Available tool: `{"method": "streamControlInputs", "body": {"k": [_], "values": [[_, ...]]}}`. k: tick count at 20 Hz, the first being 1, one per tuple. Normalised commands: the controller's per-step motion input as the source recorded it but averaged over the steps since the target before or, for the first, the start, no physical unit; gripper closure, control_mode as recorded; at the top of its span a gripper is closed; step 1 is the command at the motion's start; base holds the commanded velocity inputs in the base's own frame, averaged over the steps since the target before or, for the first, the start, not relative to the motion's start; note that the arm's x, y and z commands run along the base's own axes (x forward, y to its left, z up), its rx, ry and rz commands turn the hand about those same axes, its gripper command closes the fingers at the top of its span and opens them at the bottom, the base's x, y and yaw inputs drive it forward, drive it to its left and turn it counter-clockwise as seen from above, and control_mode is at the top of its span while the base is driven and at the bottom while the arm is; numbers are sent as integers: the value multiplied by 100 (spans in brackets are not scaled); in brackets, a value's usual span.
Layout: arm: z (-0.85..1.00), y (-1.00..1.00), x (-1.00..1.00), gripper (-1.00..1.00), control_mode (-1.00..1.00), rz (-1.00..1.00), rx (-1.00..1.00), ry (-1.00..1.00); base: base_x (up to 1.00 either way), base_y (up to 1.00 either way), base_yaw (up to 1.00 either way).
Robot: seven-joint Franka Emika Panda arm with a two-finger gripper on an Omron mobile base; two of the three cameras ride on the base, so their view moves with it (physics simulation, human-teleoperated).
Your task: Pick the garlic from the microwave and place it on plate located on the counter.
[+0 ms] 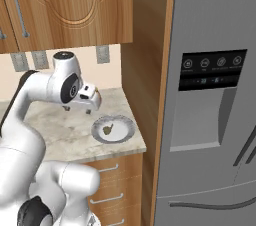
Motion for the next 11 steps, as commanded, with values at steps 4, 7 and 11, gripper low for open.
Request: {"method": "streamControlInputs", "body": {"k": [4, 7, 11], "values": [[67, 0, -71, -100, -100, 0, 0, -5, 0, 0, 0], [56, -6, -63, -100, -100, 0, 0, -8, 0, 0, 0], [44, -26, -55, -100, -100, 0, 0, -3, 0, 0, 0]]}}
